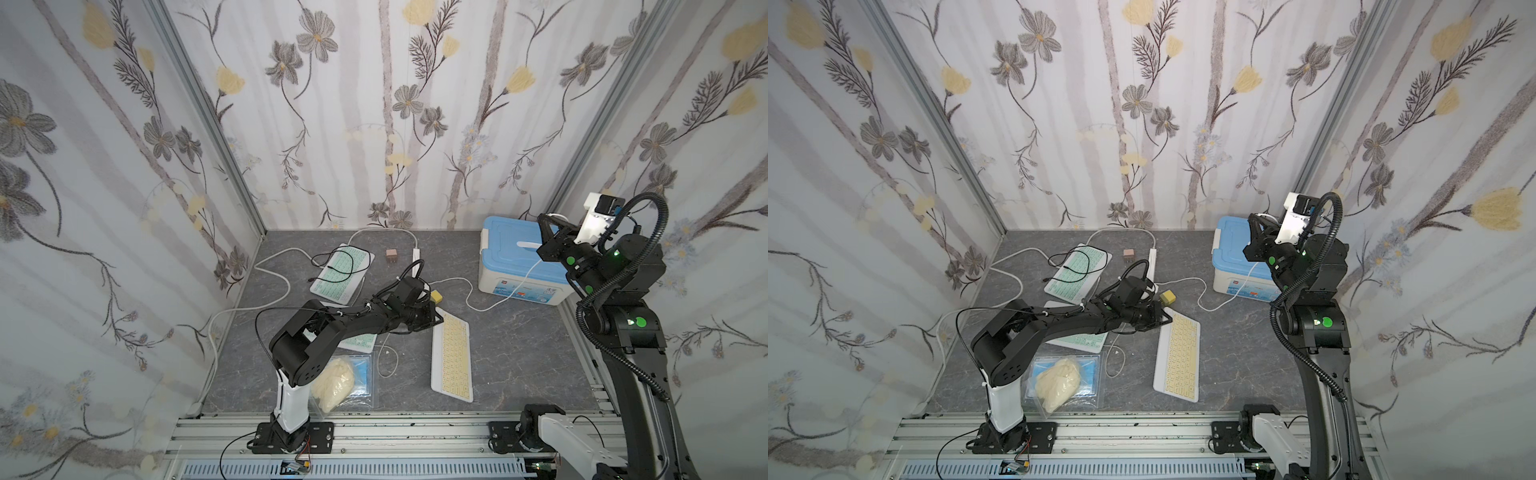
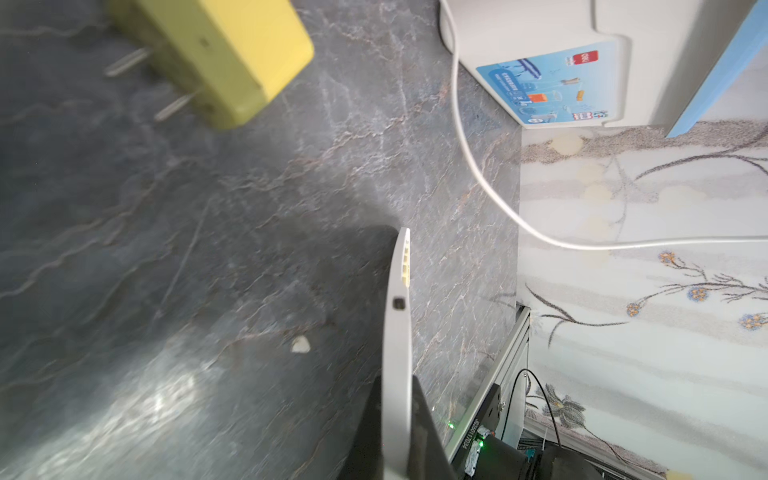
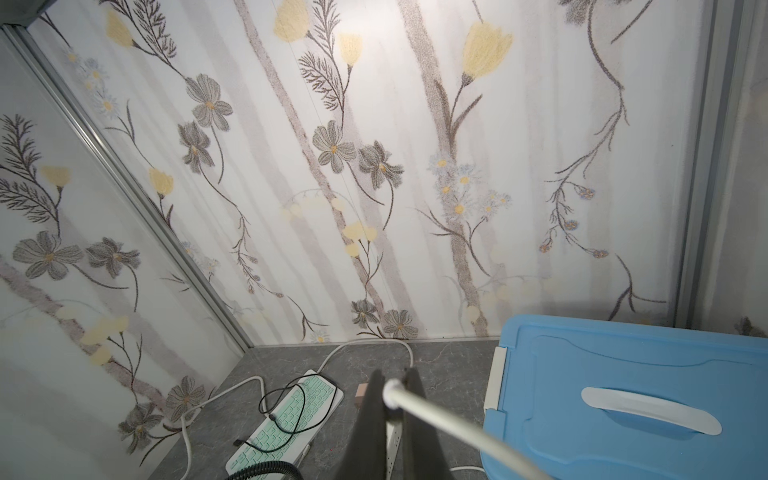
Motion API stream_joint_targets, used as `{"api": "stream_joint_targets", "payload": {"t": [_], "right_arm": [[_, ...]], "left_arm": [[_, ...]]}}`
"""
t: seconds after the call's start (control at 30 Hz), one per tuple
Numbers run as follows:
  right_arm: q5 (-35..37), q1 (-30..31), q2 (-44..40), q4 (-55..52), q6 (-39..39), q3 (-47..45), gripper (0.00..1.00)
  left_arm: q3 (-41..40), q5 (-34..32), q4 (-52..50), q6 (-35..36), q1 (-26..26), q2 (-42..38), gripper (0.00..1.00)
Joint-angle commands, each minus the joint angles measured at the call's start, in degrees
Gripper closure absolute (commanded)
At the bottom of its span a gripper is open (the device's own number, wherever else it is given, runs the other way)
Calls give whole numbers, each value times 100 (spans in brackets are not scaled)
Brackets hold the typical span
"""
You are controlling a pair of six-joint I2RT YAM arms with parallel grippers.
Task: Unplug the wireless keyboard
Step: Place the keyboard at the center of the board, then place the power cord at the center of the board.
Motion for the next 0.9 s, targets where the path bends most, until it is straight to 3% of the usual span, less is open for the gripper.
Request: {"api": "stream_joint_targets", "payload": {"t": [0.0, 0.07, 0.17, 0.33, 0.47, 0.87], "right_arm": [[-263, -2, 31, 271, 70, -133, 100], [-307, -2, 22, 314, 105, -272, 100], [-421, -2, -5, 391, 189, -507, 100], [-778, 15, -46, 465, 297, -952, 100], [-950, 127, -41, 412, 247, -1406, 100], [177, 1265, 142, -65, 38, -3083, 100]], "left_arm": [[229, -569, 226, -82, -74, 185, 94], [285, -855, 210, -176, -77, 288, 84], [304, -1119, 41, -214, -79, 369, 59], [229, -1221, -182, -55, -68, 277, 45], [194, -1354, -501, 189, -36, 16, 42], [-134, -2111, -2391, 1423, 926, -2007, 39]]}}
